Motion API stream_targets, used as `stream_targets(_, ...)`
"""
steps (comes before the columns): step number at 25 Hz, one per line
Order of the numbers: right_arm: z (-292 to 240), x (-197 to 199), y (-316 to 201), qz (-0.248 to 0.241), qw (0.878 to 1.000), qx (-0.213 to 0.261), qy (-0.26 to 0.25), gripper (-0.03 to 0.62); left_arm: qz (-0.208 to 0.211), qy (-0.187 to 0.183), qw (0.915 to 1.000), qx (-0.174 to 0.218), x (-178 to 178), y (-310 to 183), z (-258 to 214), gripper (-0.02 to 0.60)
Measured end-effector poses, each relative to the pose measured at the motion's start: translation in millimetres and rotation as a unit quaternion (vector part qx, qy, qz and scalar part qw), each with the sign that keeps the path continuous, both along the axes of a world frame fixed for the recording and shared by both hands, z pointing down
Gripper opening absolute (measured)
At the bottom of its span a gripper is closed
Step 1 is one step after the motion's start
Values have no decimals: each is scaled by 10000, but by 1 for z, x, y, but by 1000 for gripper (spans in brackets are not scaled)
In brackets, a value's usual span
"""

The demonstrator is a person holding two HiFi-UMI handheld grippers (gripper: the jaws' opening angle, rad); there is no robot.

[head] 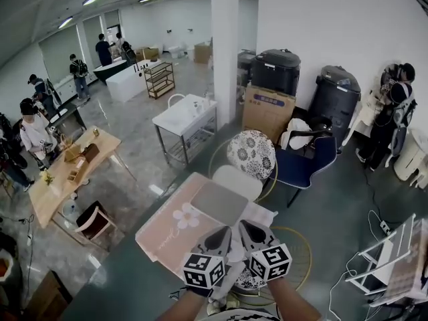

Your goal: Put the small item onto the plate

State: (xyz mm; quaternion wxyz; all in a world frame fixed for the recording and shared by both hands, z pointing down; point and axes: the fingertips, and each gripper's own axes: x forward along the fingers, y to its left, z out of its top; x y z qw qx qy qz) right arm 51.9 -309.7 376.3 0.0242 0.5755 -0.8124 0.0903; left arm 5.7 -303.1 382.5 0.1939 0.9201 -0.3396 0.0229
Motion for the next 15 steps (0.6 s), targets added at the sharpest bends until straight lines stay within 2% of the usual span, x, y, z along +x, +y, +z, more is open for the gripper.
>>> stream_targets(15,7,-3,-1,-62,10000,0,-53,14,-128,-75,9999,-2,-6,-2,8,5)
